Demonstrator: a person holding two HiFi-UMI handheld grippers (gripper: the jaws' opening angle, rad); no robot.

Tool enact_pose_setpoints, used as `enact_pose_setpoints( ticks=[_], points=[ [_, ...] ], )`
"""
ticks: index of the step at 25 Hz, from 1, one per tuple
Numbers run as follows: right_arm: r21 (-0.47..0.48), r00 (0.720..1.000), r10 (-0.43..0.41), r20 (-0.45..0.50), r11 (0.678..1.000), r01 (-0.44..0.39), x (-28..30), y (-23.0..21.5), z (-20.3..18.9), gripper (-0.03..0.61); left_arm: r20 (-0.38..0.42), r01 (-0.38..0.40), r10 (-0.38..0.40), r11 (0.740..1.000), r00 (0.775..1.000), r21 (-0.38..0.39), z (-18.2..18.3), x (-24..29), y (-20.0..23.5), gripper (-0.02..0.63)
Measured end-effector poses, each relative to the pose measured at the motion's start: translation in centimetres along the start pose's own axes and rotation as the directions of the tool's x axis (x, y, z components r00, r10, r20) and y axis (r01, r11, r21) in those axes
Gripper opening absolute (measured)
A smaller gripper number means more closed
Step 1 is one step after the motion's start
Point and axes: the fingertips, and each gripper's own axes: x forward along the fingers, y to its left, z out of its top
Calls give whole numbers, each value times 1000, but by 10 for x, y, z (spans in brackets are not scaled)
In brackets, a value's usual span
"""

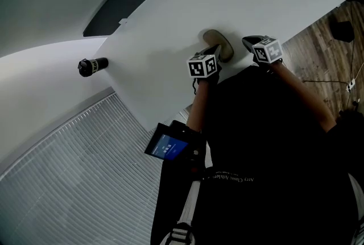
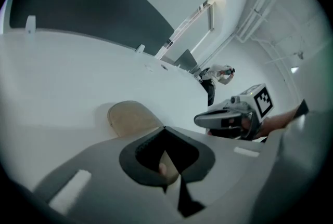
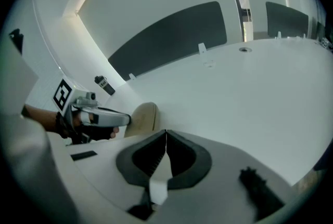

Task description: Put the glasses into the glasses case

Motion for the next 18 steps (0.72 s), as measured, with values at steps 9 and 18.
enact_pose_setpoints(
  ticks=[9,18],
  points=[
    [-24,876,54,480,999,-49,-126,3,78,11,374,-100,20,976,927,195,78,-65,-60,8],
    [-420,753,162,638,892,165,-217,39,120,10,621,-338,13,848,783,409,106,-115,-172,8]
  ],
)
